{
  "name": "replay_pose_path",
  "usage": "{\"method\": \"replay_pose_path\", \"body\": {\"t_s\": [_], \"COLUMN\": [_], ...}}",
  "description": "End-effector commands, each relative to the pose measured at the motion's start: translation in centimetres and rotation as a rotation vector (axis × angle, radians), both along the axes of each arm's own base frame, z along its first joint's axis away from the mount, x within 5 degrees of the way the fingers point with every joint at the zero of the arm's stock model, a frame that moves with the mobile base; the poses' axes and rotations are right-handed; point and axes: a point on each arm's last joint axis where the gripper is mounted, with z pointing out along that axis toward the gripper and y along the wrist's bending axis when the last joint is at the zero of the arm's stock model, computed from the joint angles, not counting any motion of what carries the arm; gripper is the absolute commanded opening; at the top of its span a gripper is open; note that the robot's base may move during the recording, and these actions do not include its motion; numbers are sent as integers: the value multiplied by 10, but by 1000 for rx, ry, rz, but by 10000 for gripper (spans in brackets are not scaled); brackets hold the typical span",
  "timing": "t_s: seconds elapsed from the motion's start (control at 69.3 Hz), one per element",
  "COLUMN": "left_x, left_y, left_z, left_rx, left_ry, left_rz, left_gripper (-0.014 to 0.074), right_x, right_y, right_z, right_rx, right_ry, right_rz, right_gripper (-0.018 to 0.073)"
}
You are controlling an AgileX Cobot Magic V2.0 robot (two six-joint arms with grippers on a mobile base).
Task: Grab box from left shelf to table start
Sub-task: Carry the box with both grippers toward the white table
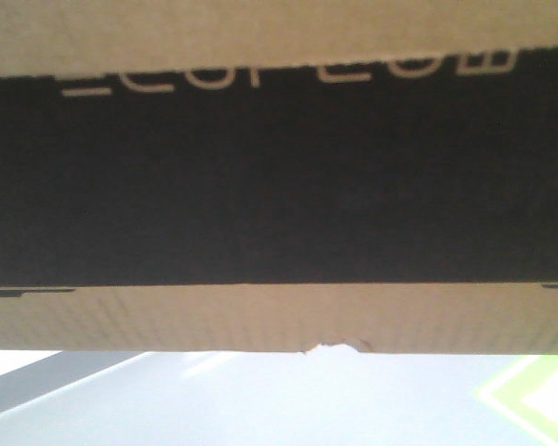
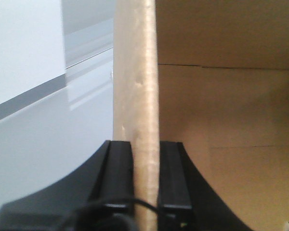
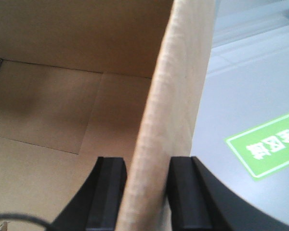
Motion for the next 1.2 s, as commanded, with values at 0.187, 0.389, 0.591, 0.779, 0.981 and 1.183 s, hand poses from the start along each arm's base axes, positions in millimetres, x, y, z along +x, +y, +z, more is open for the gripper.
{"method": "replay_pose_path", "body": {"t_s": [0.187, 0.389, 0.591, 0.779, 0.981, 1.183], "left_x": [-3, -3, -3, -3, -3, -3], "left_y": [-8, -8, -8, -8, -8, -8], "left_z": [25, 25, 25, 25, 25, 25], "left_rx": [-180, -180, -180, -180, -180, -180], "left_ry": [-147, -147, -147, -147, -147, -147], "left_rz": [-65, -65, -65, -65, -65, -65], "left_gripper": [-92, -92, -92, -92, -92, -92], "right_x": [1, 1, 1, 1, 1, 1], "right_y": [2, 2, 2, 2, 2, 2], "right_z": [19, 19, 19, 19, 19, 19], "right_rx": [41, 41, 41, 41, 41, 41], "right_ry": [-146, -146, -146, -146, -145, -145], "right_rz": [18, 18, 18, 18, 18, 18], "right_gripper": [55, 55, 55, 55, 55, 55]}}
